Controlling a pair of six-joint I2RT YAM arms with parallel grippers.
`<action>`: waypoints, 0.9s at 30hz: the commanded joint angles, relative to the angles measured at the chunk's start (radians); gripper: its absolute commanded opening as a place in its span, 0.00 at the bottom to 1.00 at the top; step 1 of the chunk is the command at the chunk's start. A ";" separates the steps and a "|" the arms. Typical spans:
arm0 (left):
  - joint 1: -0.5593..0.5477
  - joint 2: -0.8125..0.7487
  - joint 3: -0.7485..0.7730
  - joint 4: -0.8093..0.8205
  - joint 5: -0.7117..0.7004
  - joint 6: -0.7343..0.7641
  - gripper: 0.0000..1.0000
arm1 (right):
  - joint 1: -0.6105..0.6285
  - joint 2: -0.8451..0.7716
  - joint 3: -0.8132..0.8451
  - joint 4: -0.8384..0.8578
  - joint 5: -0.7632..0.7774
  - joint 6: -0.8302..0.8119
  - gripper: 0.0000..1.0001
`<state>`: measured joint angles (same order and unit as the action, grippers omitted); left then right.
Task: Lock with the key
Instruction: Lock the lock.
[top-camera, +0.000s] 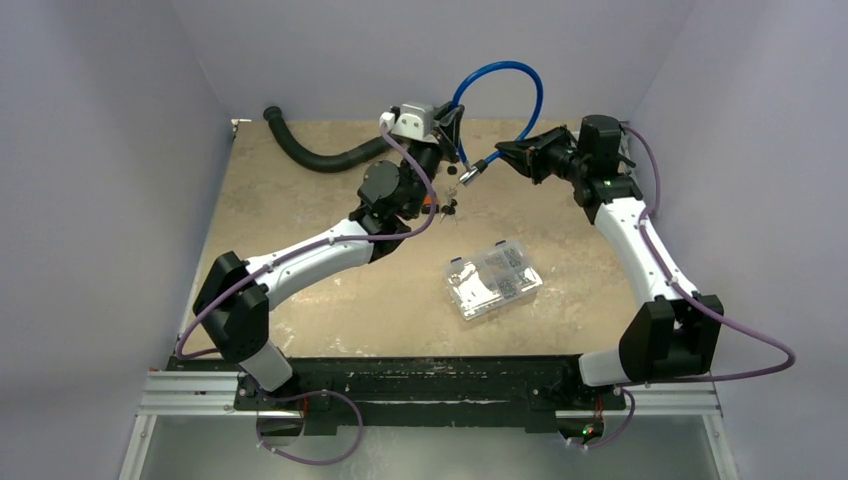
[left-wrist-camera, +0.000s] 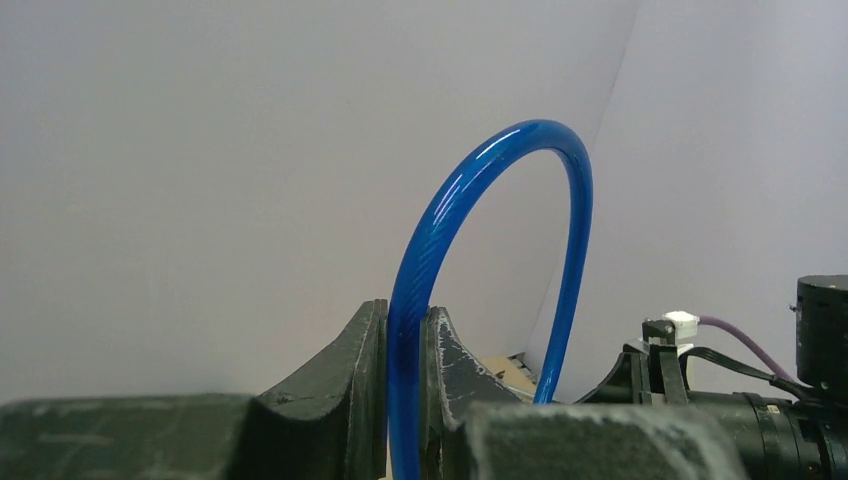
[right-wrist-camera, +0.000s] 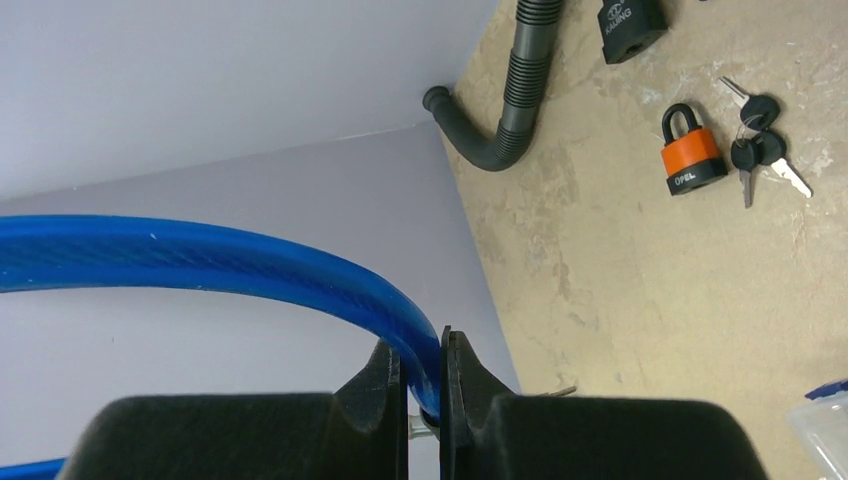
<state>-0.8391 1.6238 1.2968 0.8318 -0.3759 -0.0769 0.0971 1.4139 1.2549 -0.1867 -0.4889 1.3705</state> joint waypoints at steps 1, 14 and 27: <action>-0.036 -0.031 0.019 0.078 -0.067 -0.052 0.00 | -0.002 -0.004 0.060 0.010 0.041 0.145 0.00; -0.043 -0.054 0.004 -0.128 -0.264 -0.367 0.01 | -0.002 0.032 0.082 0.022 0.041 0.218 0.00; 0.028 -0.051 -0.028 -0.189 -0.103 -0.366 0.14 | -0.004 0.040 0.066 0.118 0.002 0.135 0.00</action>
<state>-0.8543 1.6135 1.2850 0.6609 -0.6319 -0.3801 0.0971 1.4750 1.2884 -0.2230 -0.4812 1.4643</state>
